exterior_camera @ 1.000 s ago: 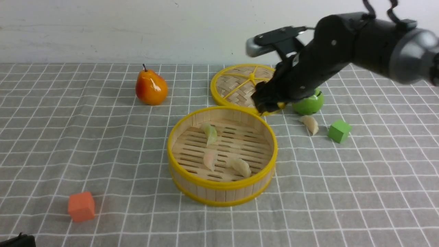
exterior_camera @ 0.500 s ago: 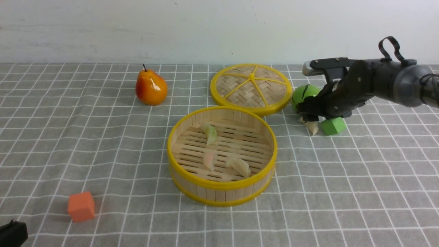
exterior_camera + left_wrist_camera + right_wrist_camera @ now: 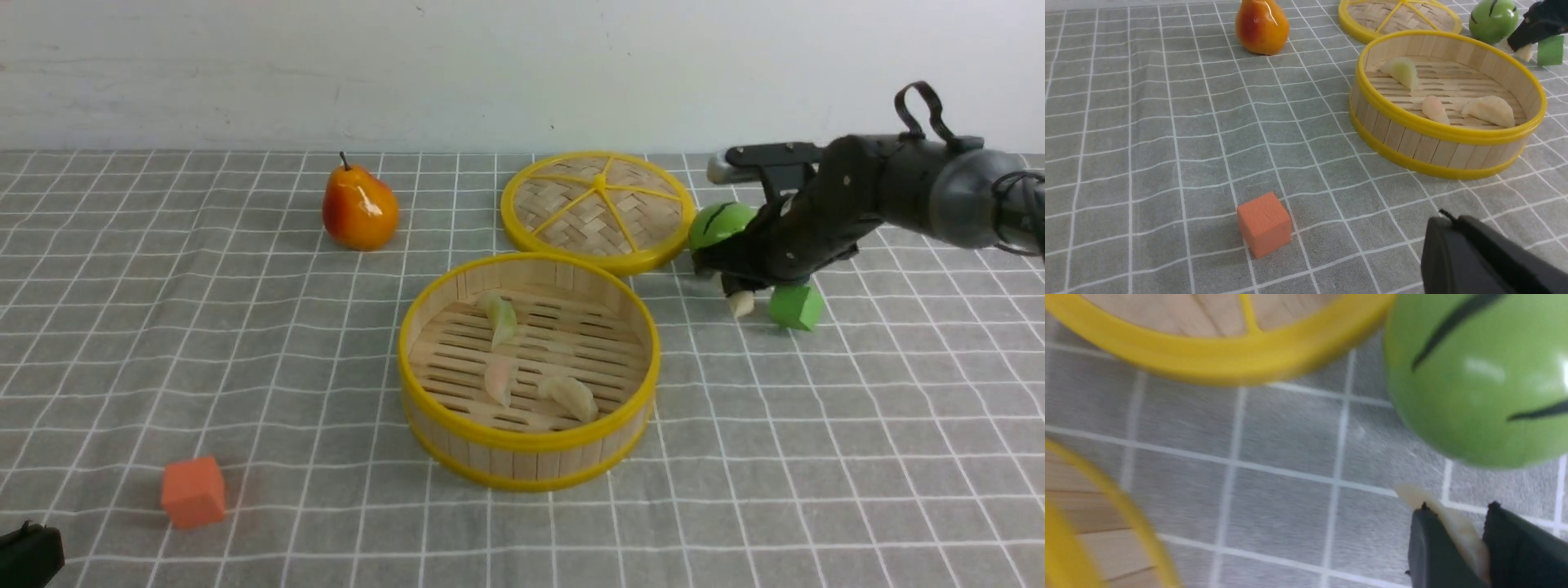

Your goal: Put the dumplings into the steamer on the table with the grey tablecloth.

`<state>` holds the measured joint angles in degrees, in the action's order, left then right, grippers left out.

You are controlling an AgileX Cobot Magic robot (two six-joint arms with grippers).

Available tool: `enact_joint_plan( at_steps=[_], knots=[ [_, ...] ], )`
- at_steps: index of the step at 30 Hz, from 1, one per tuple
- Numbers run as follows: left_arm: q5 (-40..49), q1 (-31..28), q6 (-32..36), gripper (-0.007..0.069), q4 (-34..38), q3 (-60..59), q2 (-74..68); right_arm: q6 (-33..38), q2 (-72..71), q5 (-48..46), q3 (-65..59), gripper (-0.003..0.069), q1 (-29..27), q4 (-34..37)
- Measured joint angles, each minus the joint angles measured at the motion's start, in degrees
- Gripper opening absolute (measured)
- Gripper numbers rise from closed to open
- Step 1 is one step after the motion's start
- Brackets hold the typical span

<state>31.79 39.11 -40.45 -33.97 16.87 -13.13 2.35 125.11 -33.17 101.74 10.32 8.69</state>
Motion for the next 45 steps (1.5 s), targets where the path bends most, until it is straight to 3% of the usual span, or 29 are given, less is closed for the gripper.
enact_joint_plan(
  at_steps=[4,7,14,17,22,25,29,31,34,36,39,45],
  knots=[
    [-0.1,0.0,0.0,0.0004,0.0,0.0,0.0,2.49,-3.8,-1.47,2.21,0.0162,3.23,3.7],
    [-0.1,0.0,0.0,0.0006,0.0,0.0,0.0,6.01,-5.31,-2.21,3.0,0.0162,8.84,7.55],
    [-0.11,0.0,0.0,0.001,-0.07,0.0,0.0,10.92,0.91,-3.02,2.94,0.0165,16.35,8.96],
    [-0.11,0.0,0.0,0.001,-0.07,0.0,0.0,10.99,2.74,-2.66,2.88,0.023,16.51,7.95],
    [-0.11,0.0,0.0,0.0016,-0.07,0.0,0.0,9.22,-0.16,-4.6,2.96,0.0488,16.15,7.05],
    [-0.11,0.0,0.0,0.0017,-0.07,0.0,0.0,8.96,-6.28,-8.7,3.51,0.0524,16.15,5.12],
    [-0.11,0.0,0.0,0.002,-0.07,0.0,0.0,8.49,-19.49,-11.91,3.92,0.0429,16.15,0.76],
    [-0.11,0.0,0.0,0.0022,-0.07,0.0,0.0,7.31,-26.82,-14.09,4.35,0.0321,16.15,-2.22],
    [-0.11,0.0,0.0,0.0026,-0.07,0.0,0.0,6.03,-37.79,-16.81,2.72,0.0098,16.15,-5.65],
    [-0.11,0.0,0.0,0.0028,-0.07,0.0,0.0,5.69,-47.51,-16.16,-4.39,-0.0007,16.15,-7.63],
    [-0.11,0.0,0.0,0.0028,-0.07,0.0,0.0,5.69,-53.43,-13.74,-11.53,-0.0018,16.15,-8.69],
    [-0.11,0.0,0.0,0.0028,-0.07,0.0,0.0,4.4,-79.12,14.21,-53.23,-0.0019,16.15,-12.84]
  ],
)
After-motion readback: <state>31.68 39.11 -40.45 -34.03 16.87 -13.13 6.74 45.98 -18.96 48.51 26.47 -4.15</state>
